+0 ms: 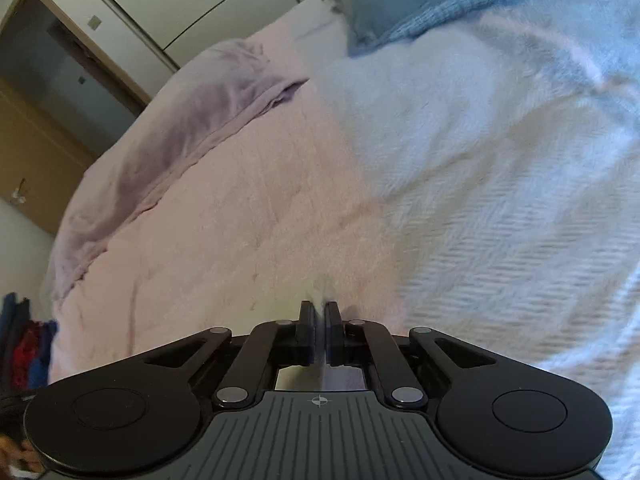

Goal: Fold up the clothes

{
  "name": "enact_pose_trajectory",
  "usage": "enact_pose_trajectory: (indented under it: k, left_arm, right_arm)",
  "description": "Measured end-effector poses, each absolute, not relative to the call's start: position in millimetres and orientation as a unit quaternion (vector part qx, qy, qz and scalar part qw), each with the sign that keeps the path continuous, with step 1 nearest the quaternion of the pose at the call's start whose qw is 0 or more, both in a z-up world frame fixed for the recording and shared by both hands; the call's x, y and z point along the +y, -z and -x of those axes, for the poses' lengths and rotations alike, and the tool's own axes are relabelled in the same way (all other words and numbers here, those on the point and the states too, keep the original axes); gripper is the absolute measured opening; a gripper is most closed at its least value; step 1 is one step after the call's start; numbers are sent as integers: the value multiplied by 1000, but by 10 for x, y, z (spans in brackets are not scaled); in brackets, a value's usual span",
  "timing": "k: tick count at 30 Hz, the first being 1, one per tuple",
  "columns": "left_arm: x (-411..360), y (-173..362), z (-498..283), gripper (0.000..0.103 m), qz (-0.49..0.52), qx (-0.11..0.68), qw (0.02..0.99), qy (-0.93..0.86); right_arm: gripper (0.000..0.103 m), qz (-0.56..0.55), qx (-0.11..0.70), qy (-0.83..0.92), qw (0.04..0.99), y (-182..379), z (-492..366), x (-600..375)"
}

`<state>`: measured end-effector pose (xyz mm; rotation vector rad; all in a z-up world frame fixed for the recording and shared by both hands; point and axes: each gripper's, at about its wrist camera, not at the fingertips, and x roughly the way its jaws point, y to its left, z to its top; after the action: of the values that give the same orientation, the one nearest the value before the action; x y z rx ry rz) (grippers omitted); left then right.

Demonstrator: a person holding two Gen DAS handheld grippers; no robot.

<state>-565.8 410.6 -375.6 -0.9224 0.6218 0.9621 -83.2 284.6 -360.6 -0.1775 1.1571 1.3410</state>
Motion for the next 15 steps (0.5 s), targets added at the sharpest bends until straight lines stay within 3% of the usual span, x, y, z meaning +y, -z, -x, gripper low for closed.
enact_pose_trajectory:
  k: [5, 8, 10, 15]
  left_arm:
    - [4037, 3840, 5624, 5, 383, 310, 743, -453]
    - [4042, 3749, 5543, 9, 354, 320, 736, -480]
    - [4019, 3613, 5513, 9, 327, 331, 719, -516]
    - [3758, 3225, 5411, 9, 333, 347, 714, -509]
  right_arm:
    - [5, 150, 478, -592, 631, 3715, 991, 2944]
    - [13, 167, 456, -586, 649, 3539, 1042, 2951]
    - [26, 164, 433, -580, 671, 3366, 1056, 2855]
    - [28, 166, 402, -585, 685, 2993, 1243, 2443]
